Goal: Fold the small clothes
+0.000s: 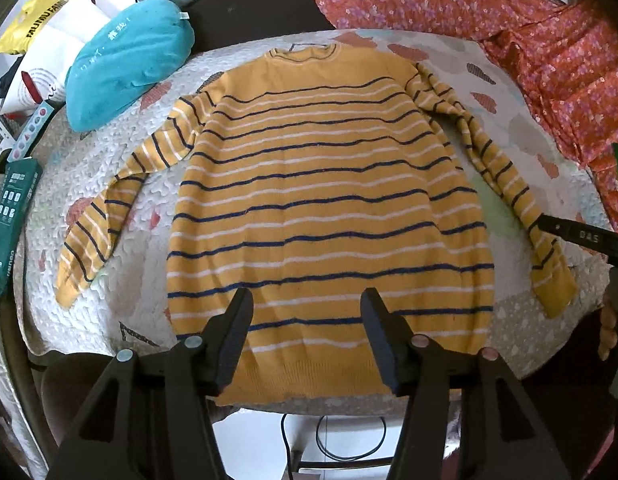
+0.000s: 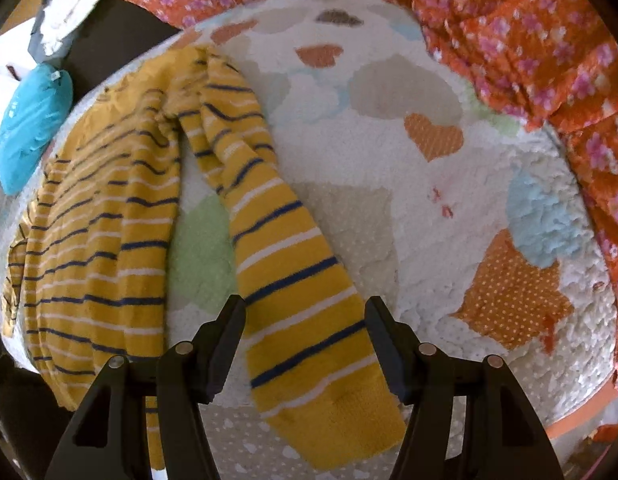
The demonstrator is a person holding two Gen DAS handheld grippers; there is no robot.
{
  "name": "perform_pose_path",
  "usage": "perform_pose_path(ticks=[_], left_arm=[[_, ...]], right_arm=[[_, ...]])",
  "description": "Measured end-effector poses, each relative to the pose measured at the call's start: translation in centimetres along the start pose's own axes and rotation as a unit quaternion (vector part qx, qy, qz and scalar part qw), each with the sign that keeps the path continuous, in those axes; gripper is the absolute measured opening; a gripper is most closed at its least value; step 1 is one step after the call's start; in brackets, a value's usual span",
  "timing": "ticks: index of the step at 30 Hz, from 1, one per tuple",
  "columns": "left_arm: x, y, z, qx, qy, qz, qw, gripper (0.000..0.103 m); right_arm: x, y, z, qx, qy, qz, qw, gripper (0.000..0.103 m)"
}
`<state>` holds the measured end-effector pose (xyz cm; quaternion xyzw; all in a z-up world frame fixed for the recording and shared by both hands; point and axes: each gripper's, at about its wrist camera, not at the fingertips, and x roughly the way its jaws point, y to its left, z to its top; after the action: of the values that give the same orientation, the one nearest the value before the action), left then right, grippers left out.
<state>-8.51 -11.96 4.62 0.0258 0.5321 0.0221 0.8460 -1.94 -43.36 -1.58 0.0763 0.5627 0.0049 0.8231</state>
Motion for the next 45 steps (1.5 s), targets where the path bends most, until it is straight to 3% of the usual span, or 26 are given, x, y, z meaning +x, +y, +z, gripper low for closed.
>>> perform_pose_path(ticks=[6, 14, 21, 26, 31, 37, 38, 40, 43, 45], left_arm=[[0.3, -0.2, -0.2, 0.005, 0.005, 0.007, 0.9999, 0.056], [0.5, 0.0, -0.4, 0.008, 0.011, 0.013, 0.9998, 0.056], [1.1, 0.3, -0.3, -0.005, 0.026, 0.001, 0.9997, 0.056], [2.0, 1.3, -0.4, -0.035, 0.044, -0.013, 0.9983, 0.057], [2.9, 1.6, -0.6, -0.049, 0.060, -0.022, 0.9967, 0.057], [2.9, 1.7, -0.9, -0.053, 0.067, -0.022, 0.9961, 0.057], [2.9, 1.7, -0.9, -0.054, 0.069, -0.022, 0.9959, 0.057], [2.9, 1.8, -0.9, -0.056, 0.070, -0.022, 0.9957, 0.057], [3.0, 1.9, -0.9, -0.058, 0.071, -0.019, 0.9956, 0.057], [3.1, 1.8, -0.9, -0.059, 0.074, -0.021, 0.9953, 0.057]], right_arm=[[-2.4, 3.8, -1.2, -0.049, -0.053, -0.004, 0.997, 0.066], [-0.8, 5.3, -2.2, -0.056, -0.032, 0.010, 0.998, 0.066], [-0.8, 4.0, -1.9, -0.043, -0.034, 0.018, 0.998, 0.066], [-1.9, -0.9, -0.7, 0.016, -0.046, -0.004, 0.999, 0.066], [-0.7, -4.1, 1.2, 0.023, -0.008, -0.016, 1.000, 0.066], [2.2, -2.5, 0.7, -0.002, 0.055, 0.065, 0.996, 0.066], [2.7, -2.0, 0.3, -0.015, 0.063, 0.066, 0.996, 0.056], [3.2, -0.6, -0.5, -0.059, 0.078, 0.069, 0.993, 0.013], [2.0, -1.2, 0.5, -0.061, 0.050, 0.036, 0.996, 0.011], [0.4, -3.1, 2.3, -0.041, 0.004, -0.040, 0.998, 0.011]])
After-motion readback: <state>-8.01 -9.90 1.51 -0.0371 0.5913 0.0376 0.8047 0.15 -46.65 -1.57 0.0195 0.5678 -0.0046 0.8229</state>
